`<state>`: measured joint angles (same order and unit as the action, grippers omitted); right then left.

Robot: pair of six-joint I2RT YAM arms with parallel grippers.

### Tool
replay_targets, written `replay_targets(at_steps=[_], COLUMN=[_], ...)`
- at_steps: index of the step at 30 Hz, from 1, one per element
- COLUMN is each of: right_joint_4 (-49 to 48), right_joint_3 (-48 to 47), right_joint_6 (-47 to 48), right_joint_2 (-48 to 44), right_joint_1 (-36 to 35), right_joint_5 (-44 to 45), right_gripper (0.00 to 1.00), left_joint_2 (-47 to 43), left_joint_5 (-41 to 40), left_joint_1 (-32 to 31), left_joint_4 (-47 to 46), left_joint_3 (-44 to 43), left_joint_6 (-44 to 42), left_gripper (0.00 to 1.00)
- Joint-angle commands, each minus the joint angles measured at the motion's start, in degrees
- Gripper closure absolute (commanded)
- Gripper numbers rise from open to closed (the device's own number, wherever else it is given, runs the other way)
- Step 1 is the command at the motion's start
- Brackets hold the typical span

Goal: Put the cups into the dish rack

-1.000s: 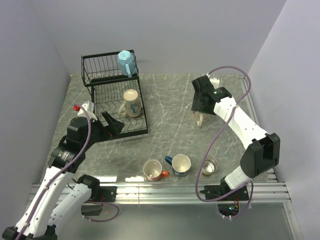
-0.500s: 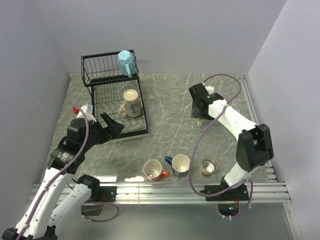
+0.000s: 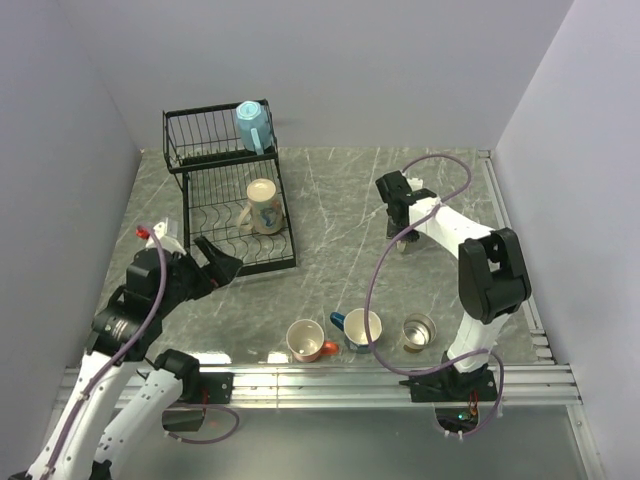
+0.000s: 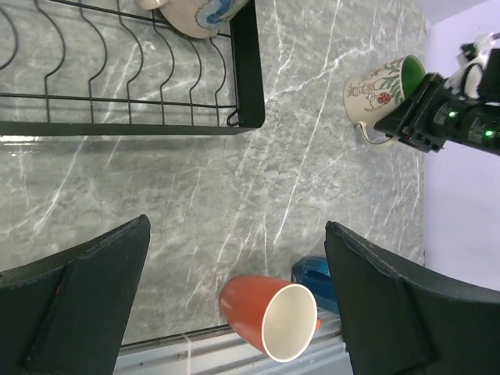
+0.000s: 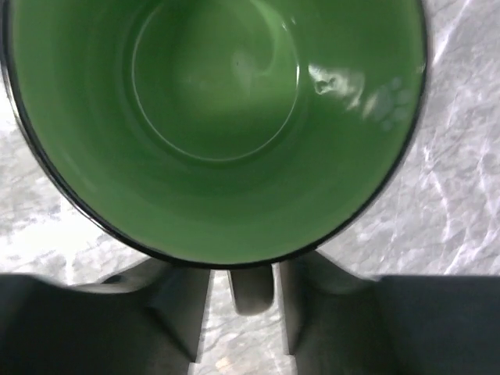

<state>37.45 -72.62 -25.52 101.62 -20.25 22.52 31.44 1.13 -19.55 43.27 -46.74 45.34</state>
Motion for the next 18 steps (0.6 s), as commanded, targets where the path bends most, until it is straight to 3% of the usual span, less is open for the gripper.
replay_targets(at_steps=[1,8,14,18], right_joint_4=[-3.0,-3.44,-2.3,0.78], right_joint_3=[-0.15,0.11,-1.03,-4.54], right_joint_6=[-0.06,-0.5,-0.15,-1.2], right_joint_2=[1.55,1.91,-2.82,-8.53], right_joint_1=[0.91,0.83,0.56,-0.49], right_joint_5=[0.68,-0.37,-1.78,-3.8], right_gripper=[0.64,1.0,1.0,1.0], left_joint_2=[-2.79,-5.51,-7.97,-6.84], left_joint_5=[-2.78,-5.79,-1.83,-0.43], left_joint_1=[-0.05,-0.05,-0.05,-0.05], left_joint_4=[2.43,5.52,0.25,-1.87], left_joint_3=[-2.04,-2.39,1.56,0.78], left_joint_6=[1.41,5.98,11.16,9.86], left_gripper=[0.01,0.01,0.01,0.01])
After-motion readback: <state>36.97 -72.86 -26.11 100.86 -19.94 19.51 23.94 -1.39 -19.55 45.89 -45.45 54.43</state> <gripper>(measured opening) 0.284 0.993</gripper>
